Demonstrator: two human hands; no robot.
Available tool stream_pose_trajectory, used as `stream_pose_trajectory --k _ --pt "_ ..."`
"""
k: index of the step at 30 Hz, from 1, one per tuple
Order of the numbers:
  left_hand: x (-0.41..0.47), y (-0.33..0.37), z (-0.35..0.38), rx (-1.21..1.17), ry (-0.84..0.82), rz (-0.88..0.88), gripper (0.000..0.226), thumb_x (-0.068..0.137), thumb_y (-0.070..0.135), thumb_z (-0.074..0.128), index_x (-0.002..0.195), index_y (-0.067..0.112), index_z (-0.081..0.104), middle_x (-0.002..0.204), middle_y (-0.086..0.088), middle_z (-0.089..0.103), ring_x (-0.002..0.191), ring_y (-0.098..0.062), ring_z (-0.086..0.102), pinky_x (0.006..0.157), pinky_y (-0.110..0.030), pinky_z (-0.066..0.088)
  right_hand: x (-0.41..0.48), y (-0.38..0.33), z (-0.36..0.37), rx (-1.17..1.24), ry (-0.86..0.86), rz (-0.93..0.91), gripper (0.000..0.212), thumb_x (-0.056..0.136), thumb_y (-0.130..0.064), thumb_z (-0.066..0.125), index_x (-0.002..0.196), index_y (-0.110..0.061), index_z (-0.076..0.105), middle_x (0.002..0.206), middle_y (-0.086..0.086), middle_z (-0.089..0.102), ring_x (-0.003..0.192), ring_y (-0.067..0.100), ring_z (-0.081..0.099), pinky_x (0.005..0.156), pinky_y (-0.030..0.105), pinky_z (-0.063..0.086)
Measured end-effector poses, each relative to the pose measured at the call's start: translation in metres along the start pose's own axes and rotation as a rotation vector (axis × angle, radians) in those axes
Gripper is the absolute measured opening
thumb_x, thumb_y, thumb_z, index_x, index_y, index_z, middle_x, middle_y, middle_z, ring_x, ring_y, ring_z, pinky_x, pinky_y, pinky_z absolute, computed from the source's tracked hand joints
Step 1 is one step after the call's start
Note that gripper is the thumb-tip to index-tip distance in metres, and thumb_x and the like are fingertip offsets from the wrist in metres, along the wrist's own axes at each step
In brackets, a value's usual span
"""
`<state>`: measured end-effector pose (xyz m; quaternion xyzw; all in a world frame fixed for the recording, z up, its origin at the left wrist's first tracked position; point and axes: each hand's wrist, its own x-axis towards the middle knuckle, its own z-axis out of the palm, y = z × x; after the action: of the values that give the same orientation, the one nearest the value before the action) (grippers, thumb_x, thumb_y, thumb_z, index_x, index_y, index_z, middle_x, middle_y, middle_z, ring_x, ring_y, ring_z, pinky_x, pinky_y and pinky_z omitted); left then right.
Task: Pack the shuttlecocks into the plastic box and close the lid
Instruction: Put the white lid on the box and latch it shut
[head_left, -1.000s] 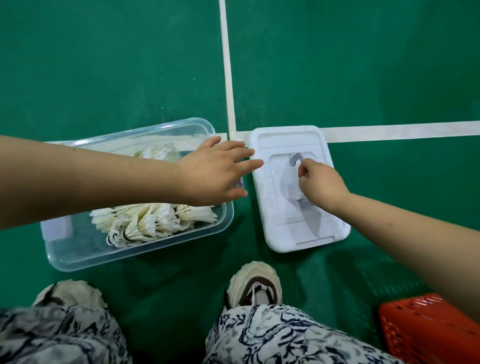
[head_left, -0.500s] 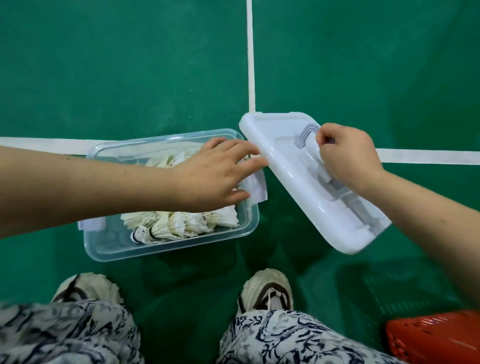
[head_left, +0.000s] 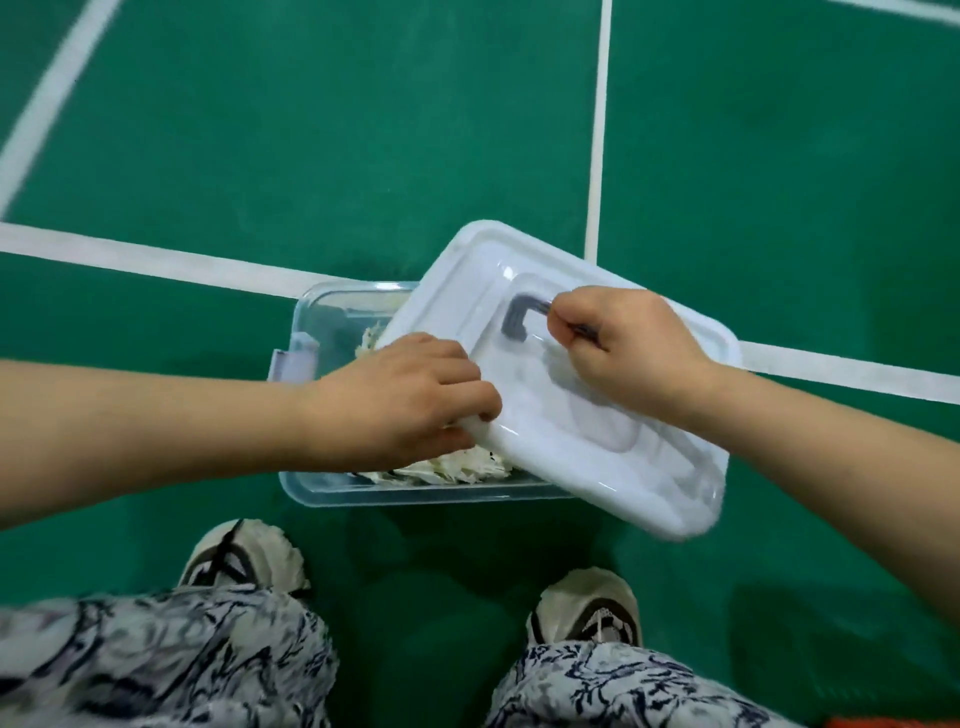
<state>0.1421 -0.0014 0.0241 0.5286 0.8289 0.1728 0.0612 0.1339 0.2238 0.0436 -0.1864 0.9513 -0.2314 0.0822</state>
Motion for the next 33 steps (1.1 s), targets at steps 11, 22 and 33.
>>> stream_pose_trajectory --k 11,22,33 --pt "-0.055 -0.007 0.015 -0.045 -0.060 0.065 0.018 0.083 0.033 0.049 0.096 0.021 0.047 0.072 0.004 0.060 0.072 -0.018 0.052 0.064 -0.028 0.043 0.041 -0.043 0.032 -0.084 -0.207 -0.258 0.015 0.071 -0.014 0.038 0.071 -0.014 0.053 0.067 -0.004 0.048 0.058 0.027 0.043 0.050 0.034 0.039" --pt "-0.073 -0.011 0.024 -0.086 -0.022 0.079 0.017 0.082 0.029 0.049 0.096 0.019 0.048 0.070 0.004 0.058 0.072 -0.018 0.047 0.065 -0.025 0.036 0.049 -0.050 0.048 -0.047 -0.196 -0.336 0.019 0.072 -0.014 0.037 0.070 -0.014 0.056 0.064 0.000 0.055 0.053 0.025 0.044 0.046 0.028 0.039" --pt "-0.068 -0.003 0.036 -0.134 -0.046 0.041 0.012 0.084 0.026 0.047 0.093 0.019 0.048 0.071 0.003 0.056 0.074 -0.017 0.043 0.068 -0.026 0.035 0.045 -0.040 0.051 -0.056 -0.181 -0.432 0.025 0.070 -0.018 0.030 0.069 -0.014 0.055 0.062 0.001 0.056 0.047 0.027 0.048 0.040 0.027 0.038"
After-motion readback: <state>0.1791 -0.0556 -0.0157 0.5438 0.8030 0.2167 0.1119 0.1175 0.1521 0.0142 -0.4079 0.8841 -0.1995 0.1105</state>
